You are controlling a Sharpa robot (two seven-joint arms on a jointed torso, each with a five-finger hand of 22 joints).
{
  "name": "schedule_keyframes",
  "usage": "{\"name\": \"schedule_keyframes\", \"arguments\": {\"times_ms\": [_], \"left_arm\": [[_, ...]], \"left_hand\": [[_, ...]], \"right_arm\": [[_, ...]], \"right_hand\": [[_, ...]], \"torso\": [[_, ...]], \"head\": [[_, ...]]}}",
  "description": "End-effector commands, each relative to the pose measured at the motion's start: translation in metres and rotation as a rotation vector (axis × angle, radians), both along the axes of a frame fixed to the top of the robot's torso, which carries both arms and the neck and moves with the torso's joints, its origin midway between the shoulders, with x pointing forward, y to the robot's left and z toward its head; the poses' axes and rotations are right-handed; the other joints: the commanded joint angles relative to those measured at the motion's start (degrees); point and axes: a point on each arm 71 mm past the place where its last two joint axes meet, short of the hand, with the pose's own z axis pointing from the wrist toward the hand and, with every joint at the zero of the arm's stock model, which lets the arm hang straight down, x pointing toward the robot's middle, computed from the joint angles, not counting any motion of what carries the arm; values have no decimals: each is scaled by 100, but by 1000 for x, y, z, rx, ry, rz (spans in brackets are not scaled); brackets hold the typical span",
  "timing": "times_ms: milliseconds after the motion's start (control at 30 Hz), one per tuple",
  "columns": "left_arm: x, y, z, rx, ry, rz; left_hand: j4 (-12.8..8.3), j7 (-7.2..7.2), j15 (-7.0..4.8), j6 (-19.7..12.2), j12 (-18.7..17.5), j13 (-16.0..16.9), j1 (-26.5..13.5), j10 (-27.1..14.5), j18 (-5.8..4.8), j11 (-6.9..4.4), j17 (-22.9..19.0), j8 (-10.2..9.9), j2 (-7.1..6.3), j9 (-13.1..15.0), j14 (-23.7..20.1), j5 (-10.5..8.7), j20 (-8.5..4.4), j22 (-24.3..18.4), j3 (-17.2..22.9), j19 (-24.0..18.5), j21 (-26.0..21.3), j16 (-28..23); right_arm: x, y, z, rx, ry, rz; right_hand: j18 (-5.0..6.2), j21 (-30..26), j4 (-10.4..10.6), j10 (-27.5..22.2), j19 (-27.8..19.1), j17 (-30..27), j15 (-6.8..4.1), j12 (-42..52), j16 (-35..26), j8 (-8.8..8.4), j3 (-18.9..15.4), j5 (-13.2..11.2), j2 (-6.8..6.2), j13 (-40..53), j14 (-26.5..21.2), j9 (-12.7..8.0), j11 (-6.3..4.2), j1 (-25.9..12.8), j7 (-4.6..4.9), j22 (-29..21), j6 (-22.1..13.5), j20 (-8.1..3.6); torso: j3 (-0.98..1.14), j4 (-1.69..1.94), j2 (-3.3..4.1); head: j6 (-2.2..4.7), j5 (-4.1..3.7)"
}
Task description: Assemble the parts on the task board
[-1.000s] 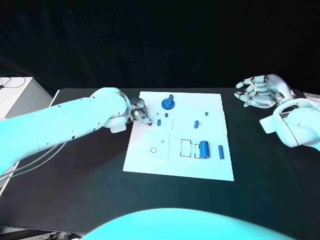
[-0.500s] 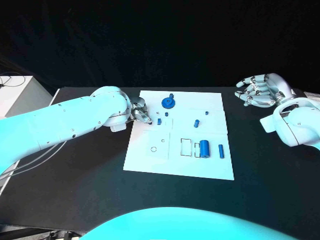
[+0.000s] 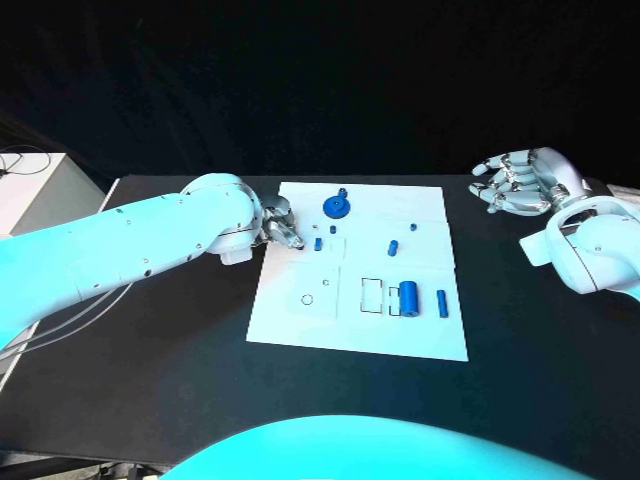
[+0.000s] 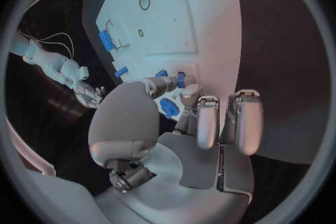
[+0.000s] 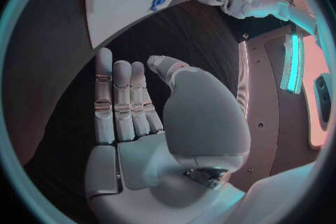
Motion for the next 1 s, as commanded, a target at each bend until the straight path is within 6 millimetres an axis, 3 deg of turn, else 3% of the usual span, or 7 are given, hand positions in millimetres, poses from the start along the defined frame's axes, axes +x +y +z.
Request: {"name": "schedule_keyframes", "arguments": {"times_ms": [33, 1000], "left_arm": [[-2, -1, -3, 9, 21, -17], [0, -9, -9, 15, 67, -39]], "left_hand": [[-1076, -28, -33, 16, 10, 5, -8, 58, -23, 2, 1509, 7, 59, 3, 586, 17, -16, 753, 1109, 103, 18, 19], [-1039, -34, -31, 14, -2, -17, -124, 75, -23, 2, 1509, -1, 29, 3, 586, -11, -18, 752, 1043, 101, 14, 19]], "right_arm": [[0, 2, 0, -1, 2, 16], [-1, 1, 0, -1, 3, 14]], "right_hand": [[71, -22, -6, 9, 30, -7, 10, -39, -27, -18, 23, 23, 3, -9, -27, 6, -38, -20, 33, -8, 15, 8], [71, -42, 1, 17, 46, -21, 9, -39, -33, -19, 19, 27, 10, -30, -19, 12, -39, -33, 32, -27, 13, 7]], "torso": [[1, 6, 4], [6, -5, 1]], "head": [[1, -2], [8, 0]]}}
